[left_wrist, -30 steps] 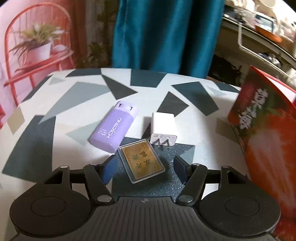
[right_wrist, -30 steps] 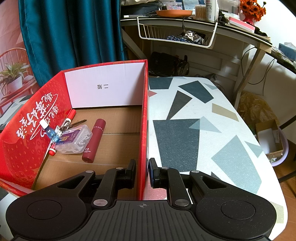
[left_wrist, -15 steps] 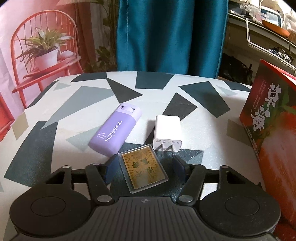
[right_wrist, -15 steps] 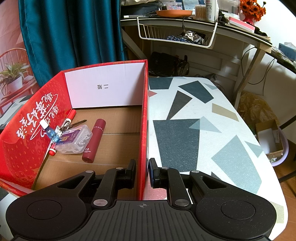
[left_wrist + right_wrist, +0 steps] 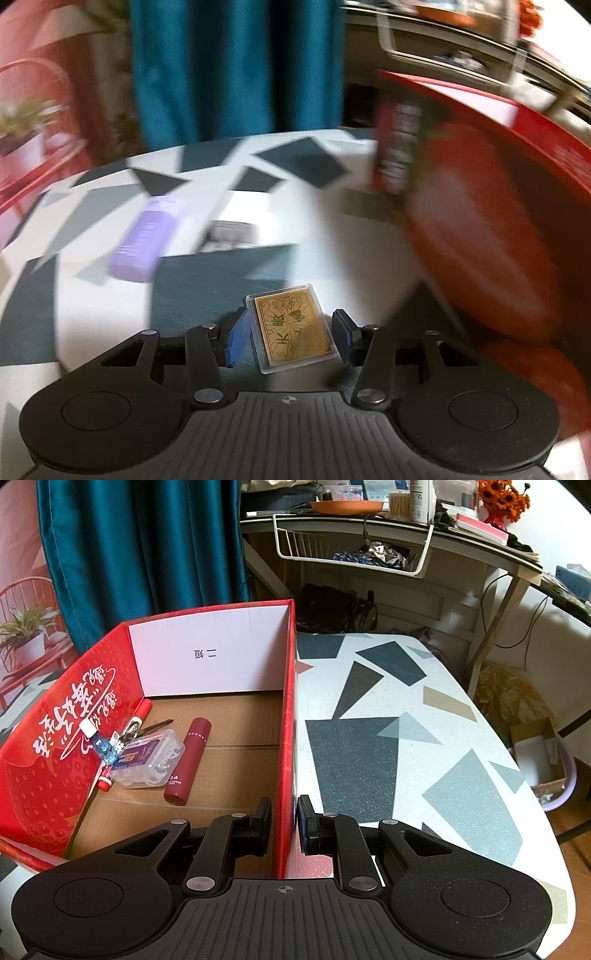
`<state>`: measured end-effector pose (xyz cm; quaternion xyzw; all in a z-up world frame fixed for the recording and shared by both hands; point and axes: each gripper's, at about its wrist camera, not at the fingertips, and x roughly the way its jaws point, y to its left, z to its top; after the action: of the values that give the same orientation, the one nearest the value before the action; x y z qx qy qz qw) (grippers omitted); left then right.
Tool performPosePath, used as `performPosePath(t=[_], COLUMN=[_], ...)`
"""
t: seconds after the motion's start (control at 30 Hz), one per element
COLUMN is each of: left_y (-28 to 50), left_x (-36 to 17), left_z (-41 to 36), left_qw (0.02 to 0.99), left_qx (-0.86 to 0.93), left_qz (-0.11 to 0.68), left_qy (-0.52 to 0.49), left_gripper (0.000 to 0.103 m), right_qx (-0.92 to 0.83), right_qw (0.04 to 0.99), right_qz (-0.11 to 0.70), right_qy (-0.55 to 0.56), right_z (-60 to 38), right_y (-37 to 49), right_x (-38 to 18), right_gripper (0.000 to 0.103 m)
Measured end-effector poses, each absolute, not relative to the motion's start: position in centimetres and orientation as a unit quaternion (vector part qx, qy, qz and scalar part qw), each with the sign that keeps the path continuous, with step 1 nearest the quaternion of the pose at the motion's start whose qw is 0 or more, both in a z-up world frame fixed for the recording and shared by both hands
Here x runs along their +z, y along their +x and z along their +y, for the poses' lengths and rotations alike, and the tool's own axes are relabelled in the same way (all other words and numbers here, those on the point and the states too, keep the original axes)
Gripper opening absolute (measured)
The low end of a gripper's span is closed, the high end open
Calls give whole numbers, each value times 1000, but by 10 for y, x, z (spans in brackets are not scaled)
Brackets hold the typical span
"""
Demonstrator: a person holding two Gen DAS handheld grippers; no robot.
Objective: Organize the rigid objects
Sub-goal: 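Close the left tool on the gold card and lift, then carry the gold card into the red box and open the left tool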
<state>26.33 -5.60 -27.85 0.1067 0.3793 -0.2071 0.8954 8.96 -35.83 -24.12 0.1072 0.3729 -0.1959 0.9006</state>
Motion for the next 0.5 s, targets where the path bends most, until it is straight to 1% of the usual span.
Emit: performPosePath(t=[0.13, 0.5], left_y=[245, 234], left_x=[-280, -287], left_z=[-69, -70], left_qw=[887, 897], left_qx=[-251, -244], left_qz=[369, 352], left_qy=[119, 108], left_gripper=[51, 53], right_qx=[-196, -196], right_qw=[901, 901], right_qz=[373, 372], right_qy=[107, 108], right_z=[-358, -358], right_y=[89, 89], right_x=[-241, -241], right_gripper=[15, 15])
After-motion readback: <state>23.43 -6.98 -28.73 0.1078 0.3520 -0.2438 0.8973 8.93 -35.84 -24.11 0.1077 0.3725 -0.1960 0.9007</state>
